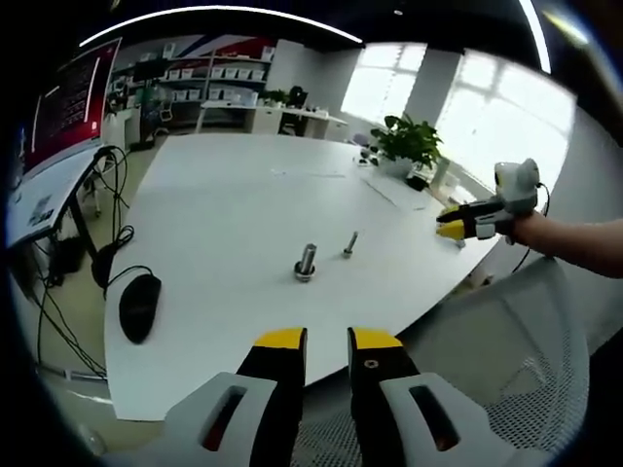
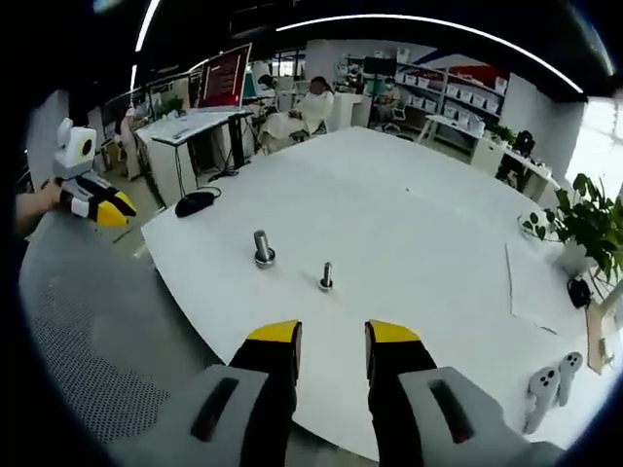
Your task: Place the washer onto the threaded stud by aligning its center hole with the stud, sliding it down to the base, and recovering from edge contact or off-axis alignment until the washer reaches the visible bottom stop.
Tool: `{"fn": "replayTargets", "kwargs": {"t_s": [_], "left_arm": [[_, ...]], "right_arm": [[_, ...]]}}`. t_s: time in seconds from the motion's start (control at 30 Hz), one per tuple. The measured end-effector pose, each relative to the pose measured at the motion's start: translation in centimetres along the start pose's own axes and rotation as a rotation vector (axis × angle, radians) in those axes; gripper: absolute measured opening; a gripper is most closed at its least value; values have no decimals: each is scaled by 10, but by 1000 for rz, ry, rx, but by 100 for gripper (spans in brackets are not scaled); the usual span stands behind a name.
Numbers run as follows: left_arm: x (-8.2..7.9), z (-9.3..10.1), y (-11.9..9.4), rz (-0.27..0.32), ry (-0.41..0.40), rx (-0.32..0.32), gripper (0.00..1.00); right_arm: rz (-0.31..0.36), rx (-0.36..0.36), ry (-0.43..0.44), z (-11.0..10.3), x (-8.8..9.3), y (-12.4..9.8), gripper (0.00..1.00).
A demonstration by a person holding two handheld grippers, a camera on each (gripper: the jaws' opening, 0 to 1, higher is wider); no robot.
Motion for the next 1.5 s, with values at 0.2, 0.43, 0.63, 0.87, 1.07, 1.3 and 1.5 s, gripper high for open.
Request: {"fn": "replayTargets", "kwargs": {"t_s": [0.2, 0.43, 0.63, 0.87, 1.07, 1.3, 1.5], "left_arm": [[1, 1, 0, -6, 7, 8, 14], [3, 3, 1, -31, 10, 23, 15], [5, 4, 2, -42, 3, 24, 15], [2, 2, 1, -20, 3, 20, 15], [3, 2, 2, -27, 4, 24, 14], [2, 4, 3, -24, 9, 28, 13], [1, 5, 2, -9, 8, 36, 13]], "right_arm": [[37, 17, 14, 0, -2, -17, 29], [78, 53, 22, -1, 2, -28, 27], [66, 45, 45, -2, 14, -22, 28], [86, 54, 110, 2, 25, -31, 28], [121, 40, 147, 0, 27, -32, 28], [60, -1, 142, -3, 36, -26, 30], [61, 10, 149, -1, 37, -28, 30]]}}
Point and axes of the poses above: the point that each gripper's makers call its tool centre point, and the gripper's own axes: y roughly forward along the fingers, z roughly to its right, x roughly out of its underside, the point moved 9 cm from there along -y, roughly backward along the fingers, and after that the axes turned 2 degrees about y, right-handed, at the moved point
